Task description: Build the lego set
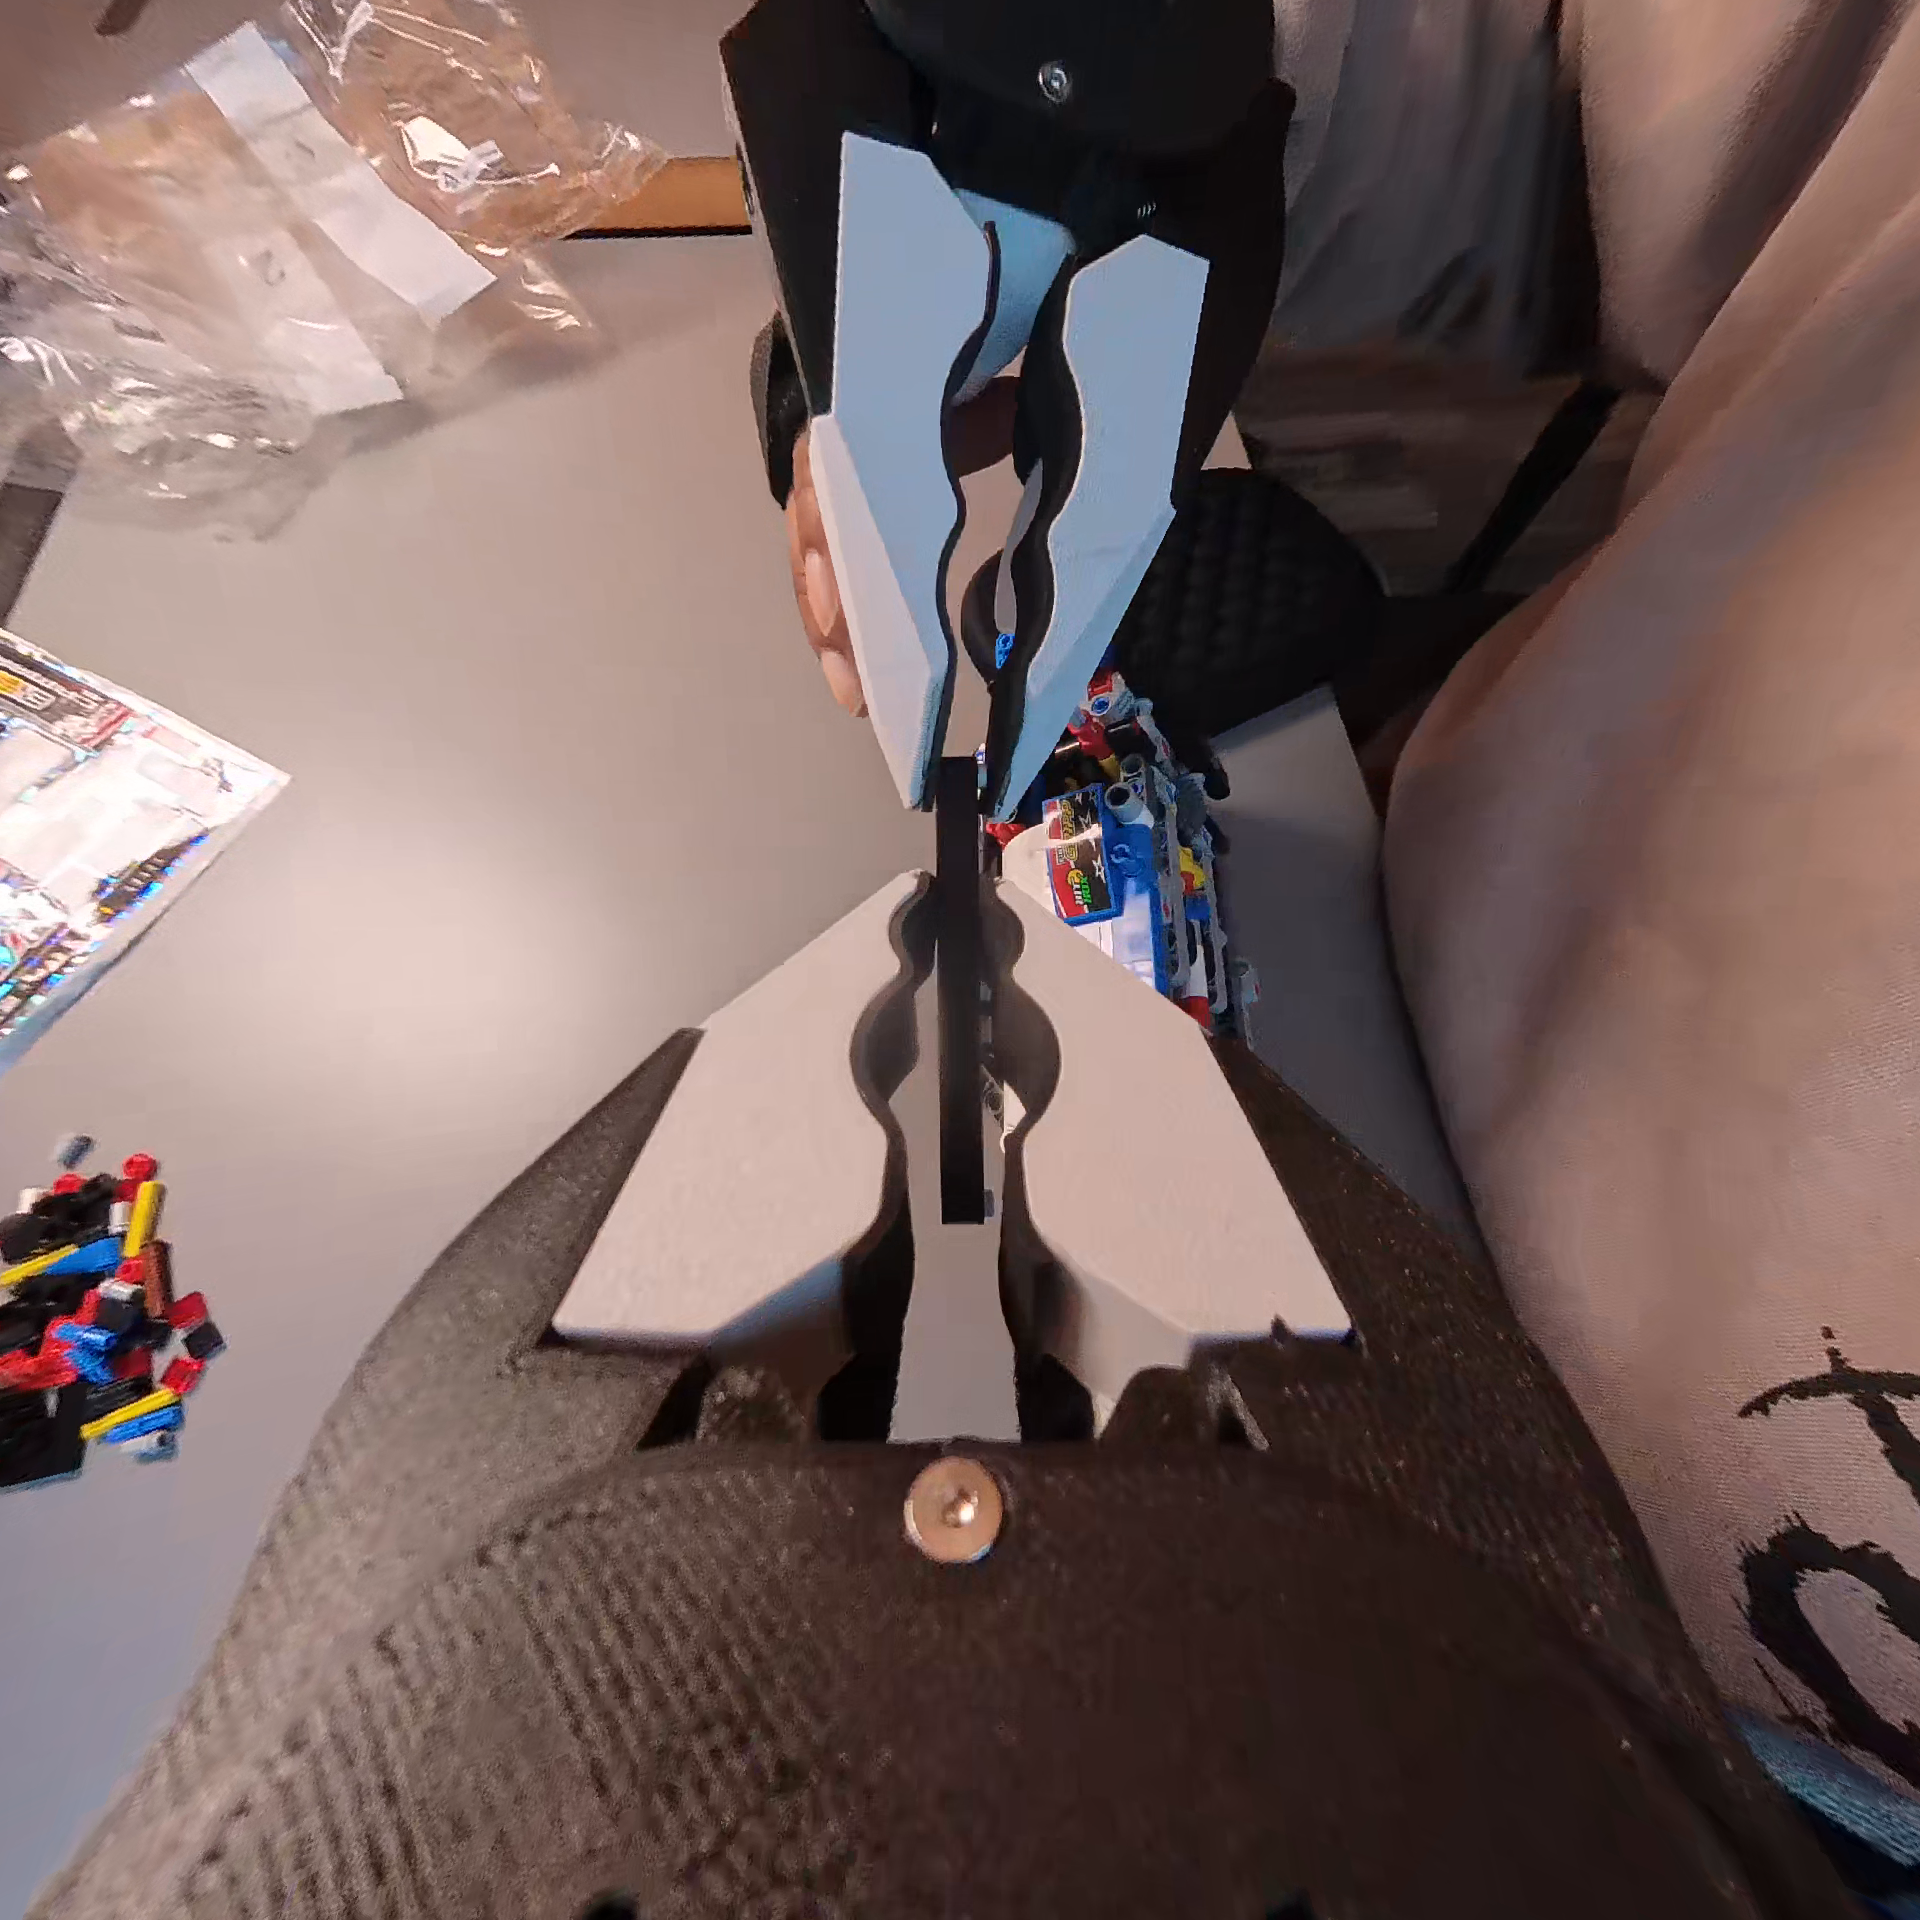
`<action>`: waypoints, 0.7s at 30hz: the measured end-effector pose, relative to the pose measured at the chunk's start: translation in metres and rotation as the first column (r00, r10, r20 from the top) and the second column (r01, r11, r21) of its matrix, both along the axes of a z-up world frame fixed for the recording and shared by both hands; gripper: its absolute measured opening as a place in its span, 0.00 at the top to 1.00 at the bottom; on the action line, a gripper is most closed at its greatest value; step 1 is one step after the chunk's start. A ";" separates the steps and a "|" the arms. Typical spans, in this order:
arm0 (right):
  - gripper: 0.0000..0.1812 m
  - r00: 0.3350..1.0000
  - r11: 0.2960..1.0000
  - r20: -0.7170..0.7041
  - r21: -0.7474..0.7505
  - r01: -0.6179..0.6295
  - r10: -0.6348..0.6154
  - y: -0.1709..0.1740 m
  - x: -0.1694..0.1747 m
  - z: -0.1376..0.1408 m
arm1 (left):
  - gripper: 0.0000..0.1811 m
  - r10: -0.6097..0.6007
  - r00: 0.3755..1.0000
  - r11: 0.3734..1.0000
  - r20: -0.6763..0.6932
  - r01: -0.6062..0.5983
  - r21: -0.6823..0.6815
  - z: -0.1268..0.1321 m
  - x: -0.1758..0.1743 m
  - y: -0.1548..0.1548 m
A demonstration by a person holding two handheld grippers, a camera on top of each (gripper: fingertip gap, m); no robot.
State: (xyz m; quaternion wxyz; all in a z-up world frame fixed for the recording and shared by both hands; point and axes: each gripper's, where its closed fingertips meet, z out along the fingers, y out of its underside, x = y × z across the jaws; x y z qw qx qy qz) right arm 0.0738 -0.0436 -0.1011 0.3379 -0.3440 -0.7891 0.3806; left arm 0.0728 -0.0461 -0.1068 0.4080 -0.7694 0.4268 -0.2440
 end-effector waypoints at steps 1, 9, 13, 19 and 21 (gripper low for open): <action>0.96 1.000 1.000 -0.012 0.008 0.004 -0.004 -0.001 0.001 0.002 | 0.97 0.009 1.000 1.000 -0.011 -0.009 0.029 0.002 0.000 -0.001; 0.96 0.912 0.865 -0.372 0.501 0.038 0.175 -0.025 0.021 0.022 | 0.83 -0.025 0.948 0.987 0.318 0.075 -0.143 0.019 -0.008 -0.036; 0.96 0.862 0.718 -0.423 0.688 0.106 0.278 -0.037 0.028 0.022 | 0.97 -0.047 0.899 0.972 0.436 0.142 -0.187 0.020 -0.005 -0.050; 0.92 0.877 0.793 -0.448 0.592 0.145 0.174 -0.023 0.028 0.023 | 0.97 -0.058 0.958 0.998 0.281 0.063 -0.008 0.019 -0.003 -0.047; 0.83 0.906 0.866 -0.413 0.483 0.131 0.093 -0.015 0.030 0.023 | 0.97 -0.064 0.972 0.997 0.227 0.055 0.046 0.019 -0.001 -0.049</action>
